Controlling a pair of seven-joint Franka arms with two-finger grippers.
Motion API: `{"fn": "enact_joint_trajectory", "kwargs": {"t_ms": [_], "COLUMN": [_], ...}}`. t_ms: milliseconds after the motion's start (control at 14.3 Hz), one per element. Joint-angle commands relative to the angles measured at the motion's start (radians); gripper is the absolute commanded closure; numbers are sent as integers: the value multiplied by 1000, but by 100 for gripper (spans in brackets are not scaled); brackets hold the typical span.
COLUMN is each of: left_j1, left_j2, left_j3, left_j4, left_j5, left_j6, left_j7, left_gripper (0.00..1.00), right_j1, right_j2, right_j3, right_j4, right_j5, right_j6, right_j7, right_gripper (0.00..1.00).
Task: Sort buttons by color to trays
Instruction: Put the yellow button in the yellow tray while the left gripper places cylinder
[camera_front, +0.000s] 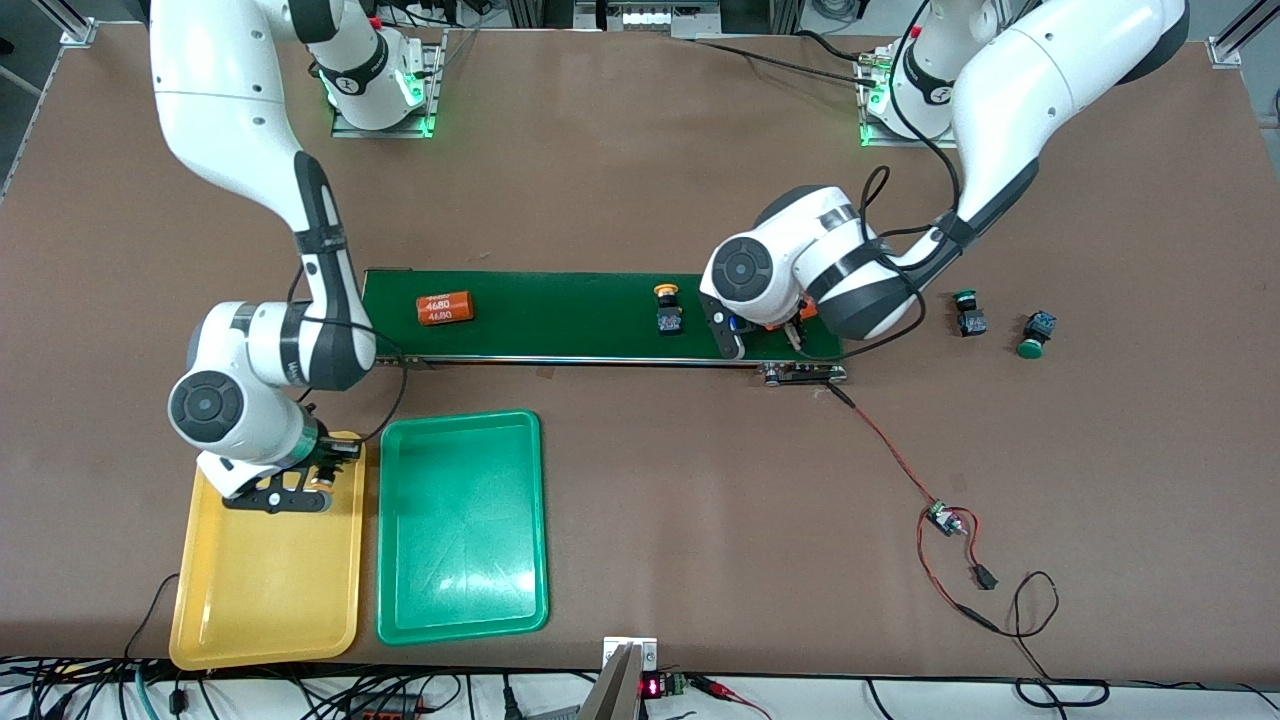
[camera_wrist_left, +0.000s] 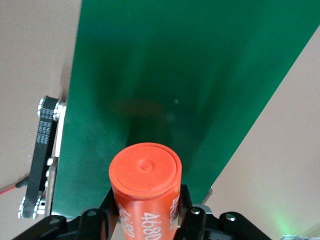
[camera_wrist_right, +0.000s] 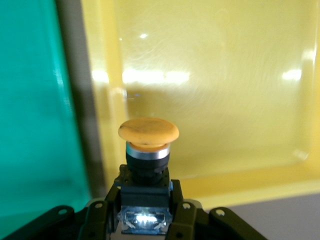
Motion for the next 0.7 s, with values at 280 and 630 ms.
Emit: {"fn": "enact_joint_trajectory", "kwargs": {"t_ms": [280,630], "left_j1": [18,133], "left_j2": [-35,-64], "left_j3": [13,10], "left_j4": [22,48], "left_j5": [11,3], "left_j6": [-21,-69], "left_j7": [17,-159], "left_gripper": [0,0], "right_j1": [-69,-72], "right_j2": [108,102], "right_j3": [17,26], "right_j4": [72,73], "right_j5": [14,42], "right_j6": [143,134], "right_j7": [-181,-225], "right_gripper": [100,0]}}
